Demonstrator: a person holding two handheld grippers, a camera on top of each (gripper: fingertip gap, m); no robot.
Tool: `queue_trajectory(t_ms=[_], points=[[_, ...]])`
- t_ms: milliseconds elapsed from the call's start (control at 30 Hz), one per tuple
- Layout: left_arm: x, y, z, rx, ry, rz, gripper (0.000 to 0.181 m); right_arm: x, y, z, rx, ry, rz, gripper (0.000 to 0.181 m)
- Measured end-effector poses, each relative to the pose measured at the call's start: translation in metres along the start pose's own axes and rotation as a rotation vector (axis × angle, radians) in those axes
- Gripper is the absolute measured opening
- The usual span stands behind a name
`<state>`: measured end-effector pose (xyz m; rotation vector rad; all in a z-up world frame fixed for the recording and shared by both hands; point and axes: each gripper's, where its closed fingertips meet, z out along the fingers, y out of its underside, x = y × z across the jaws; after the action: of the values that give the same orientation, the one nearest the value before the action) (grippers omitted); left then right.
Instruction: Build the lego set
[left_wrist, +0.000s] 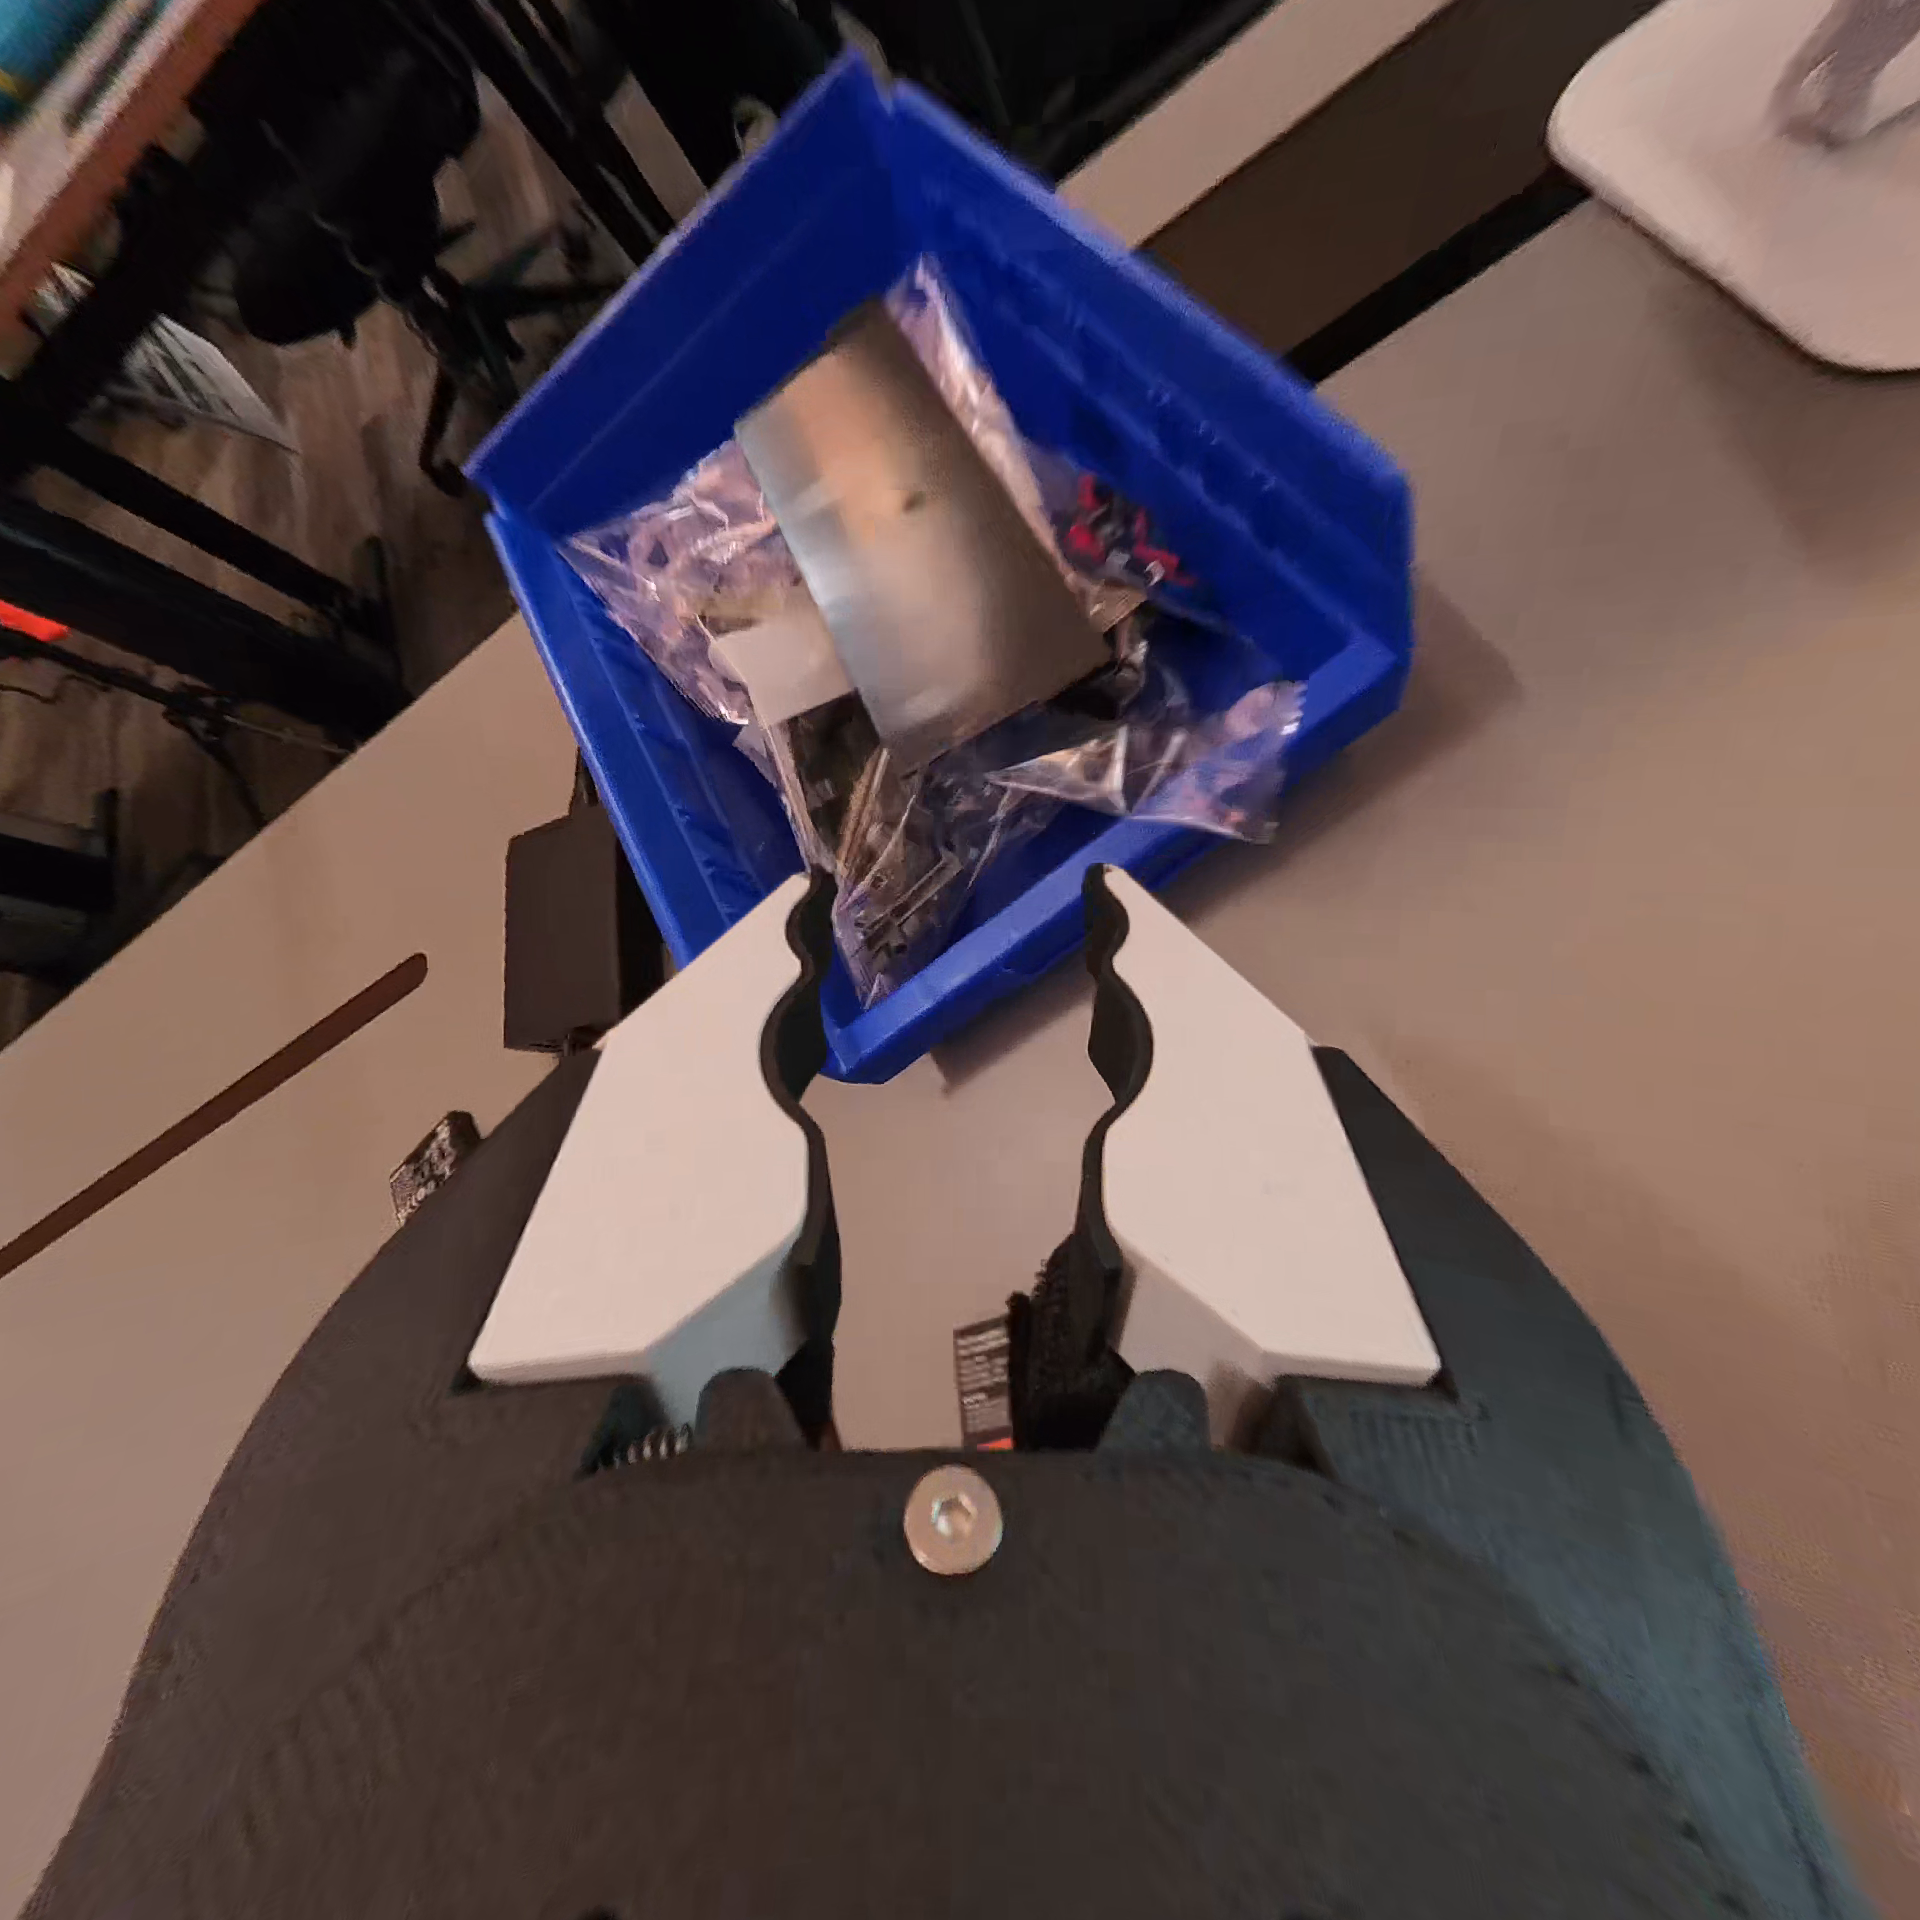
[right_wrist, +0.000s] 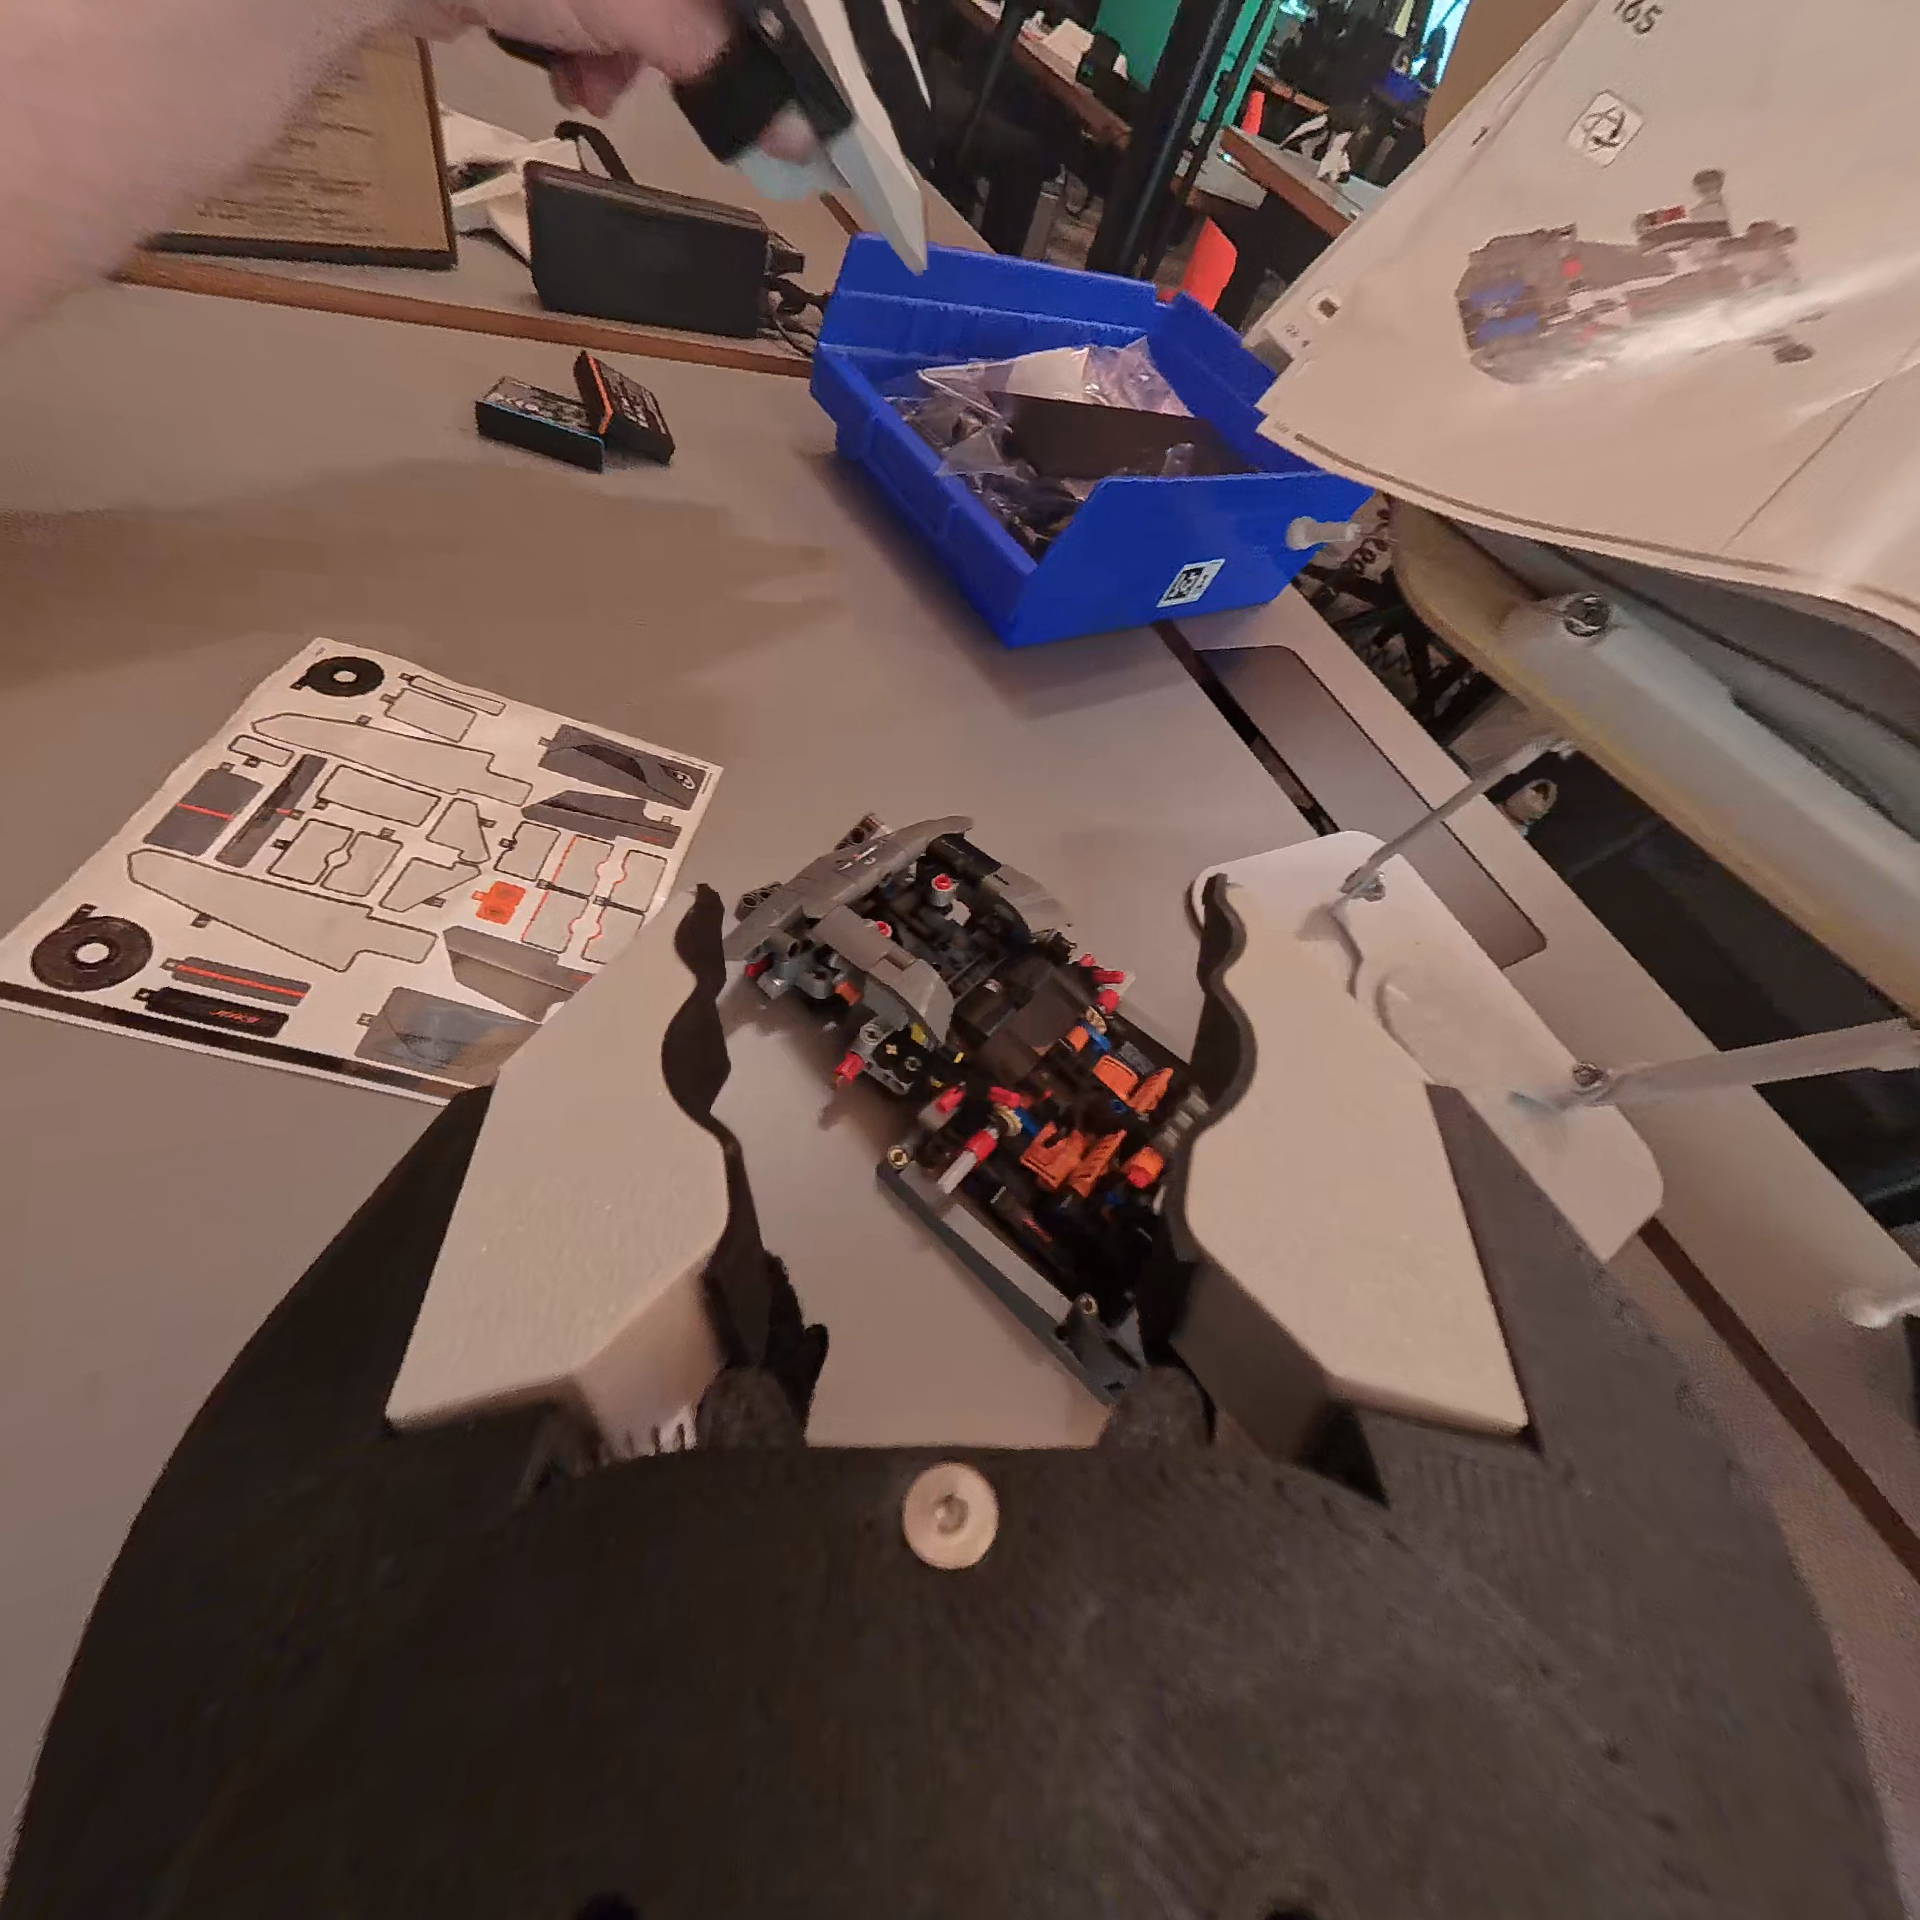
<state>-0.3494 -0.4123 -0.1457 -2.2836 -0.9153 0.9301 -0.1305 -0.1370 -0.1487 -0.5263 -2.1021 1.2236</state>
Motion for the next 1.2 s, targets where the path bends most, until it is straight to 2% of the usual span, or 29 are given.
queue_trajectory(t_ms=[100, 300, 467, 533, 667, 767, 900, 1200], points=[[-0.017, 0.010, 0.041, -0.081, -0.011, 0.046, 0.045, -0.010, 0.002, 0.006, 0.013, -0.028, 0.006, 0.090], [-0.059, -0.007, 0.098, -0.152, 0.012, -0.035, 0.045, -0.030, 0.005, 0.020, 0.039, -0.104, 0.040, 0.089], [-0.065, 0.003, 0.150, -0.298, 0.099, -0.102, 0.039, -0.035, 0.002, 0.026, 0.064, -0.133, 0.058, 0.088], [-0.071, 0.006, 0.160, -0.358, 0.069, -0.083, 0.034, -0.036, 0.002, 0.027, 0.073, -0.141, 0.066, 0.088], [-0.069, 0.002, 0.169, -0.398, 0.055, -0.008, 0.017, -0.035, 0.002, 0.027, 0.085, -0.152, 0.076, 0.088], [-0.065, 0.001, 0.176, -0.403, 0.087, -0.044, 0.000, -0.033, 0.002, 0.027, 0.098, -0.154, 0.091, 0.088], [-0.072, -0.012, 0.170, -0.344, 0.066, -0.056, 0.000, -0.029, 0.002, 0.024, 0.111, -0.151, 0.102, 0.088], [-0.111, -0.080, 0.124, -0.154, -0.115, -0.014, 0.000, -0.030, 0.003, 0.020, 0.127, -0.162, 0.119, 0.087]])
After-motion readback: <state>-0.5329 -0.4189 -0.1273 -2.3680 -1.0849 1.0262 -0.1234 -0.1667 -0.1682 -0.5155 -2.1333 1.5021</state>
